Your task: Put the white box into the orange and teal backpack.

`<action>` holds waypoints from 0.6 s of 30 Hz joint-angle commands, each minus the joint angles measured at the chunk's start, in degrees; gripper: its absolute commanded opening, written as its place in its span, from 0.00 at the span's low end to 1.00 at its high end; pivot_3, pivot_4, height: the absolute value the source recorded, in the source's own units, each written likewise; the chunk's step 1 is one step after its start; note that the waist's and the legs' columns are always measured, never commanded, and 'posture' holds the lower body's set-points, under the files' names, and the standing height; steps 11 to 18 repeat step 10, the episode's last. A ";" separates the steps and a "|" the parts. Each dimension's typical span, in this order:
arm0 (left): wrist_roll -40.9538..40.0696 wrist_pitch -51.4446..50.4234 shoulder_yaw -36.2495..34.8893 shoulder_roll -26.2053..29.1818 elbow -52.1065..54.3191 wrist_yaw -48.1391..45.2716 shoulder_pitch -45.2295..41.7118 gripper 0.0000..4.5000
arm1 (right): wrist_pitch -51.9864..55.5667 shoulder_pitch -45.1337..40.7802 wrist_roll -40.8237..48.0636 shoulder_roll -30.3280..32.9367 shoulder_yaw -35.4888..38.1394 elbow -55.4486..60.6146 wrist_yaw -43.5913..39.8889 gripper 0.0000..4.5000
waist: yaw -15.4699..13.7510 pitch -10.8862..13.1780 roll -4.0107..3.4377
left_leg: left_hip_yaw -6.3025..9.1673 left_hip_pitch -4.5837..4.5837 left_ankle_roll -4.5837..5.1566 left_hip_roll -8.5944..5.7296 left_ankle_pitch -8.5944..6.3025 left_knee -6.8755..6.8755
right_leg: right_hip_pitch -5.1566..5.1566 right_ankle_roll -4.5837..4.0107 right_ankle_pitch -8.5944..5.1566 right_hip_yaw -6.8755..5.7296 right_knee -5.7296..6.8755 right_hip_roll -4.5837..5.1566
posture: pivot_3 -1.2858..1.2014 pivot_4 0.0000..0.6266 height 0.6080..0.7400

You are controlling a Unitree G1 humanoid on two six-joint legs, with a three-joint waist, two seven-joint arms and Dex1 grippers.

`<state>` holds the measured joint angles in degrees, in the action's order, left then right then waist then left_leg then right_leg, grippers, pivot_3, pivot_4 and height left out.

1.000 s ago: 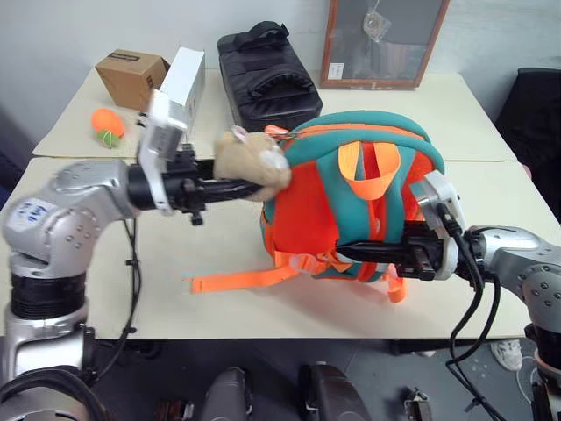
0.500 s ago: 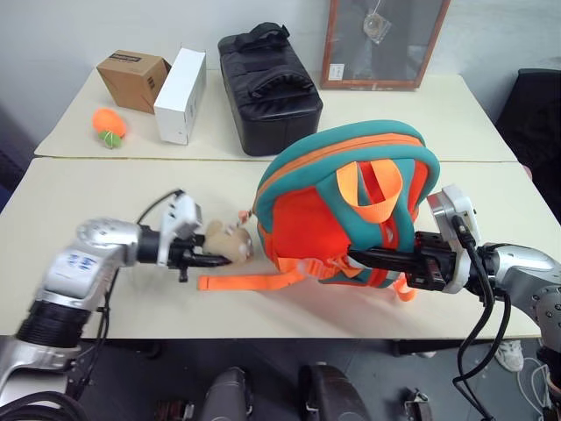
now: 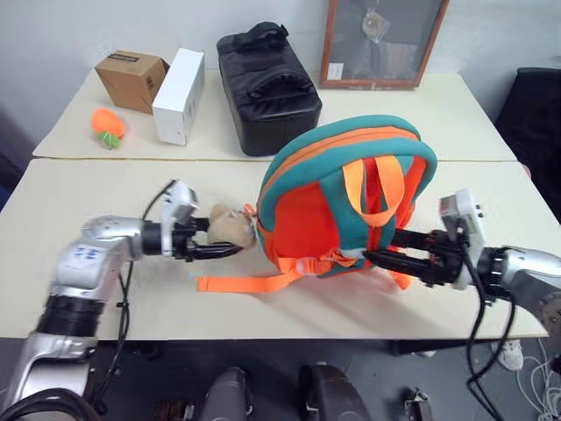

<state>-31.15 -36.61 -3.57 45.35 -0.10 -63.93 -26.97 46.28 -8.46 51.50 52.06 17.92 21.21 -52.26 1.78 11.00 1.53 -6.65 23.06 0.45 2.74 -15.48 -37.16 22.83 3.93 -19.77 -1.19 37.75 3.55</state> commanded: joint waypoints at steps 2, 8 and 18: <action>-7.68 -6.54 -11.96 6.85 8.78 -0.99 5.54 1.00 | -2.79 2.54 -1.21 8.22 11.36 -8.92 -11.28 0.96 | -0.12 0.01 0.00 | 0.00 -0.06 0.01 0.00 -0.01 0.03 | -0.03 0.00 0.00 -0.01 -0.02 0.00 | 0.52 0.24 1.00; -14.69 -13.62 -29.88 16.49 11.10 -2.61 11.24 1.00 | -5.59 0.06 -5.01 19.30 15.58 -27.27 -25.56 0.99 | -0.07 0.02 -0.01 | 0.00 -0.28 -0.01 0.04 -0.02 0.11 | -0.20 -0.08 -0.04 -0.02 -0.08 -0.01 | 0.52 0.24 1.00; -14.76 -13.41 -32.09 17.06 11.07 -1.56 11.54 1.00 | -6.46 -2.49 -6.03 19.81 13.75 -30.03 -26.68 0.99 | -0.03 0.02 -0.01 | -0.01 -0.50 -0.06 0.04 -0.07 0.18 | -0.37 -0.14 -0.08 -0.01 -0.12 0.01 | 0.52 0.24 1.00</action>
